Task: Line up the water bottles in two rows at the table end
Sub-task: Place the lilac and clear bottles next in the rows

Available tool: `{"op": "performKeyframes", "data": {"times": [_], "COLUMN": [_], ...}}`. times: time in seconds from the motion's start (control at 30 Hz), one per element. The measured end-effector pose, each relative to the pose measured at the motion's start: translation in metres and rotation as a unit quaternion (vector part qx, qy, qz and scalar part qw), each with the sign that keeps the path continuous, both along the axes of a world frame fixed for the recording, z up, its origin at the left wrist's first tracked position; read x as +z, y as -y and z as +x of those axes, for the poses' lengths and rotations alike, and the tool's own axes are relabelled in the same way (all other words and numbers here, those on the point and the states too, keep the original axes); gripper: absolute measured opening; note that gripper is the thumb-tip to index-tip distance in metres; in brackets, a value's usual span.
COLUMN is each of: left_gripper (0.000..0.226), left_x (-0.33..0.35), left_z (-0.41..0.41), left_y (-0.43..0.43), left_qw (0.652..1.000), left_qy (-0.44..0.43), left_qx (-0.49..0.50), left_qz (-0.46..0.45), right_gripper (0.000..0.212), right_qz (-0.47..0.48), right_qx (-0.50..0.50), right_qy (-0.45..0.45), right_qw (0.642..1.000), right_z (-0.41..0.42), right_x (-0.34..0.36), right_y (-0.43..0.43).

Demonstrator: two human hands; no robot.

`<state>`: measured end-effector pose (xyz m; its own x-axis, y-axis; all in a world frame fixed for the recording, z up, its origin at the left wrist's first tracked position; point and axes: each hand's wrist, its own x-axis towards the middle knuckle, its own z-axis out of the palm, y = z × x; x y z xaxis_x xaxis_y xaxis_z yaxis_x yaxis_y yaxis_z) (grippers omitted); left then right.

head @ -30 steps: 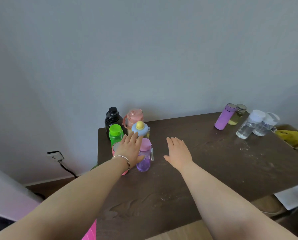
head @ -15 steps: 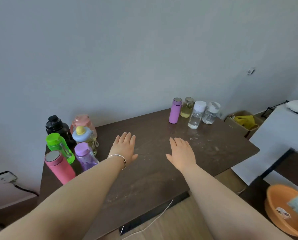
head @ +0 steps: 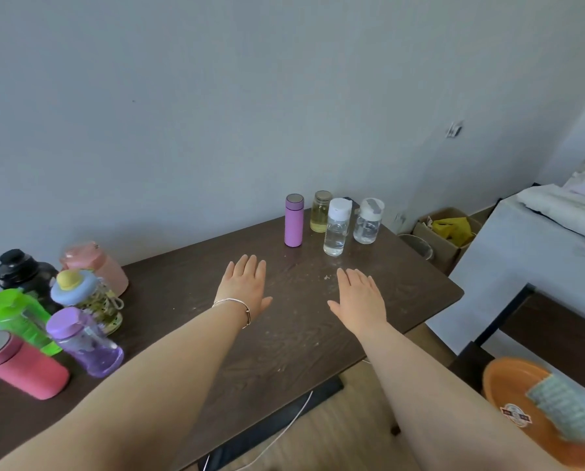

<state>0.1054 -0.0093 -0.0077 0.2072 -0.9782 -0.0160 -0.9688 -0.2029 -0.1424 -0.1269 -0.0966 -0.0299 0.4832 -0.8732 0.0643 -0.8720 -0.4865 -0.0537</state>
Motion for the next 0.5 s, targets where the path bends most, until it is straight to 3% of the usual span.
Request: {"op": "performKeyframes", "data": {"times": [0.5], "left_gripper": [0.082], "left_x": [-0.002], "left_z": [0.050], "left_y": [0.153], "left_qw": [0.998], "left_qy": [0.008], "left_qx": [-0.055], "left_qz": [0.003], "right_gripper": [0.079], "right_qz": [-0.003], "right_qx": [-0.100], "right_qy": [0.021], "right_qw": [0.995], "right_z": [0.031], "right_x": [0.005], "right_y": [0.127]}}
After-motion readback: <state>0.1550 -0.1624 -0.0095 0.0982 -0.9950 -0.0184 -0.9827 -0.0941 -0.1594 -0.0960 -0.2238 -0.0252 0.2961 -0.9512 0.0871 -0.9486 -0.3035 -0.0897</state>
